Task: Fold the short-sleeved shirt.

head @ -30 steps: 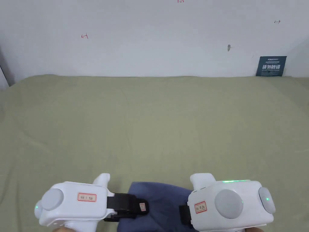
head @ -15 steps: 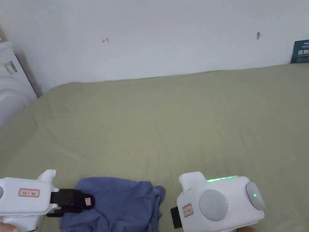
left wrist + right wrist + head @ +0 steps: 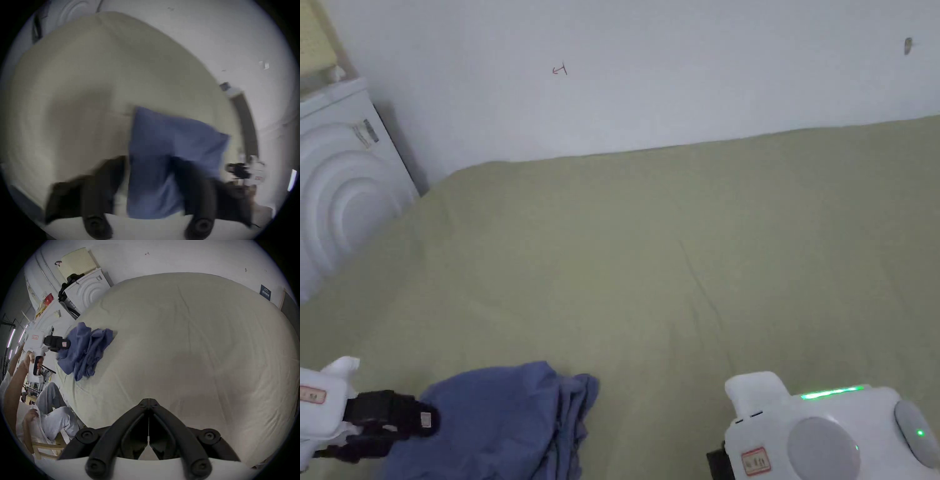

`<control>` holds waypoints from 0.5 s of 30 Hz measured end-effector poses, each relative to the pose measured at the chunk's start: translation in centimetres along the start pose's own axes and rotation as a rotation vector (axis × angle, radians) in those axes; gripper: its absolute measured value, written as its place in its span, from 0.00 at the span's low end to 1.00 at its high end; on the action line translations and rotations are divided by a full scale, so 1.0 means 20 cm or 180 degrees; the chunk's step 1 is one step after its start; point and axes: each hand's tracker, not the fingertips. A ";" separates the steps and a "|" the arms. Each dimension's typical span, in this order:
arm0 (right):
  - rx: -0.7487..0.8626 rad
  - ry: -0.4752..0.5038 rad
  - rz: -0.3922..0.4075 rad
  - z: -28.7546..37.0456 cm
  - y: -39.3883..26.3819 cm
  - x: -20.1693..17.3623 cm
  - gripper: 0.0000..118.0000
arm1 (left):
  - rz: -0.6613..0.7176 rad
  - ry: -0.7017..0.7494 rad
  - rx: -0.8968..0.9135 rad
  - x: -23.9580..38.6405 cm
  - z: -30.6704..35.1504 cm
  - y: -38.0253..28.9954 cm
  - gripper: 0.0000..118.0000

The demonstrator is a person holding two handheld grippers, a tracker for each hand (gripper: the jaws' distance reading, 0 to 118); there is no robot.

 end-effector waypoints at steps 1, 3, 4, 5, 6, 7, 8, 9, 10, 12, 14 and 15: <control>-0.0008 0.0009 0.0000 0.01 -0.01 0.00 0.00 | -0.0070 0.0360 0.0061 -0.01 0.02 0.00 0.84; -0.0019 0.0015 0.0022 0.04 -0.03 0.00 0.00 | 0.0169 0.0162 0.0310 -0.08 0.11 -0.05 0.85; -0.0017 0.0008 0.0034 0.06 -0.03 0.00 0.00 | 0.0358 0.0064 0.0395 -0.13 0.15 -0.08 0.83; -0.0006 0.0013 0.0047 0.08 -0.04 0.00 0.00 | 0.0519 -0.0090 0.0519 -0.15 0.21 -0.10 0.74; 0.0014 0.0024 0.0049 0.10 -0.04 0.01 0.00 | 0.0655 -0.0147 0.0662 -0.15 0.26 -0.13 0.58; 0.0039 0.0035 0.0045 0.13 -0.05 0.01 0.00 | 0.0683 -0.0139 0.0770 -0.13 0.30 -0.16 0.30; 0.0063 0.0038 0.0042 0.16 -0.06 0.02 0.00 | 0.0573 -0.0085 0.0903 -0.09 0.35 -0.21 0.00; 0.0086 0.0020 0.0022 0.19 -0.08 0.03 0.00 | 0.0417 0.0209 0.1033 -0.01 0.38 -0.24 0.00; 0.0103 -0.0003 0.0006 0.21 -0.09 0.05 0.00 | 0.0395 0.0146 0.0995 0.03 0.39 -0.27 0.00; 0.0120 -0.0046 -0.0041 0.27 -0.13 0.09 0.00 | 0.0399 -0.0255 0.0862 0.17 0.40 -0.34 0.00; 0.0148 -0.0077 -0.0089 0.33 -0.16 0.14 0.00 | 0.0045 0.0021 0.0981 0.37 0.37 -0.40 0.00; 0.0162 -0.0096 -0.0125 0.36 -0.18 0.17 0.00 | -0.0047 0.0072 0.0988 0.50 0.34 -0.44 0.00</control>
